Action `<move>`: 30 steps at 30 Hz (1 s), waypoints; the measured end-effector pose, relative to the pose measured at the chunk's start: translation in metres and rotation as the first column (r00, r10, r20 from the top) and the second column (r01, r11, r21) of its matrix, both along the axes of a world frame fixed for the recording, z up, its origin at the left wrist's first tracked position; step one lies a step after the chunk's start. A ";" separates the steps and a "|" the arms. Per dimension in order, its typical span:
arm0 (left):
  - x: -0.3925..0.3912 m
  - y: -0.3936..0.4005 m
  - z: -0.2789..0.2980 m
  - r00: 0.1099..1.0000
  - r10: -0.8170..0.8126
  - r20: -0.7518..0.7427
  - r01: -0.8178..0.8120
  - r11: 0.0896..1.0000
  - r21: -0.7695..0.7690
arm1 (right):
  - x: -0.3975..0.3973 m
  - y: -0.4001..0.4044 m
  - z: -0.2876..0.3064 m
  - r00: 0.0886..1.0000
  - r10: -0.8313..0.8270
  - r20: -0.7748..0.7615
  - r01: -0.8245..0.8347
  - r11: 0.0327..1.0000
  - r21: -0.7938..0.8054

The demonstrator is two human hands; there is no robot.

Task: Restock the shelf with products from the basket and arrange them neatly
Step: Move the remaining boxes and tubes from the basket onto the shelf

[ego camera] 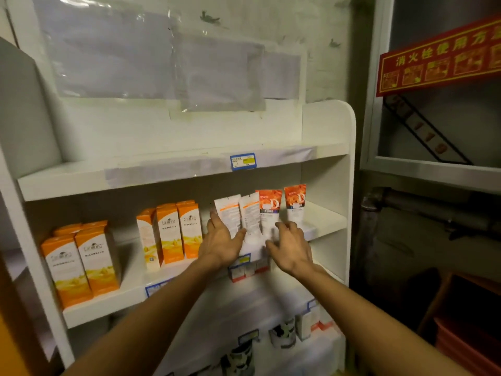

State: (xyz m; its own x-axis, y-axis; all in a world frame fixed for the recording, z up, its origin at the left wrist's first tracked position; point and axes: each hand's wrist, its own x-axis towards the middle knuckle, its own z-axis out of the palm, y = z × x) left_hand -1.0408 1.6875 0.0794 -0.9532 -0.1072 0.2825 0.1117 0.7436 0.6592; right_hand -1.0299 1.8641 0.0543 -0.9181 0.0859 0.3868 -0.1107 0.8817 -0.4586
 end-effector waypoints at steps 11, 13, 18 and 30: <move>0.050 0.034 -0.063 0.994 -0.090 0.058 0.106 0.923 -0.371 | 0.054 0.060 -0.072 0.958 -0.009 0.287 -0.078 0.954 0.288; 0.059 0.044 -0.092 0.985 -0.142 0.102 0.173 0.881 -0.440 | 0.067 0.073 -0.096 0.939 -0.015 0.344 -0.092 0.951 0.294; 0.080 0.077 -0.159 0.918 -0.179 0.353 0.360 0.749 -0.556 | 0.096 0.107 -0.163 0.873 -0.038 0.485 -0.077 0.974 0.215; 0.090 0.144 -0.374 0.463 -0.329 0.823 0.873 0.331 -0.358 | 0.155 0.190 -0.411 0.472 -0.064 0.879 0.016 0.998 0.065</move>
